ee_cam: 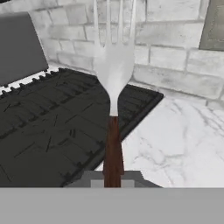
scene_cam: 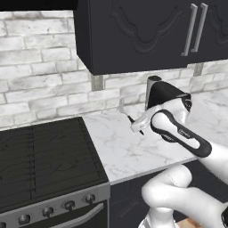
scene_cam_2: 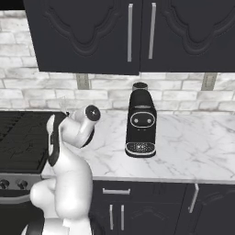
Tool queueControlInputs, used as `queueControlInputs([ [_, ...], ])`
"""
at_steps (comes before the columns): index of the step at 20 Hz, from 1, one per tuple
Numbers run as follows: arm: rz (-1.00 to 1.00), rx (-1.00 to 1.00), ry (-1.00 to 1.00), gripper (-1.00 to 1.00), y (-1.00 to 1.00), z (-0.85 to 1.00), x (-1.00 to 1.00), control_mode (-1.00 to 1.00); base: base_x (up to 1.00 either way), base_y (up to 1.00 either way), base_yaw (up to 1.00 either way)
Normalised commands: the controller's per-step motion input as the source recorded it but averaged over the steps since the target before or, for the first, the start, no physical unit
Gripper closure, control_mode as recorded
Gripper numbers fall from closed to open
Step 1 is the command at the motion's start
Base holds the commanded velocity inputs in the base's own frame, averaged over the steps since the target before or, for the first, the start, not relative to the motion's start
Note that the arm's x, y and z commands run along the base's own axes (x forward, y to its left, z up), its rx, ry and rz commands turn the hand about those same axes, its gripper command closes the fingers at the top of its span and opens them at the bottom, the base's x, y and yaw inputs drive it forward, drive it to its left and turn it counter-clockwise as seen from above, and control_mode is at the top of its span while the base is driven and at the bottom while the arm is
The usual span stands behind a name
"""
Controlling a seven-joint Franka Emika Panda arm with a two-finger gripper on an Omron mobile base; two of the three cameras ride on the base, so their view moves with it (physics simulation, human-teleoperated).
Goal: Organize the utensils by type. Pick up the wooden spoons from the counter and place them in the open cabinet. Then pick up the metallic utensils from the counter and place them in the open drawer.
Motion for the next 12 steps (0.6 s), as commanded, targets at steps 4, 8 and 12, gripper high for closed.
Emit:
queueControlInputs([
  [4, 0.28, -0.16, 0.32, 1.0, -0.03, 0.45, -0.46, -1.0, 0.0, 0.0, 0.0],
  [8, 0.23, -0.15, 0.28, 1.0, -0.01, 0.37, -0.54, -1.0, 0.0, 0.0, 0.0],
  [12, 0.15, -0.16, 0.21, 1.0, -0.03, 0.16, -0.63, -1.0, 0.0, 0.0, 0.0],
])
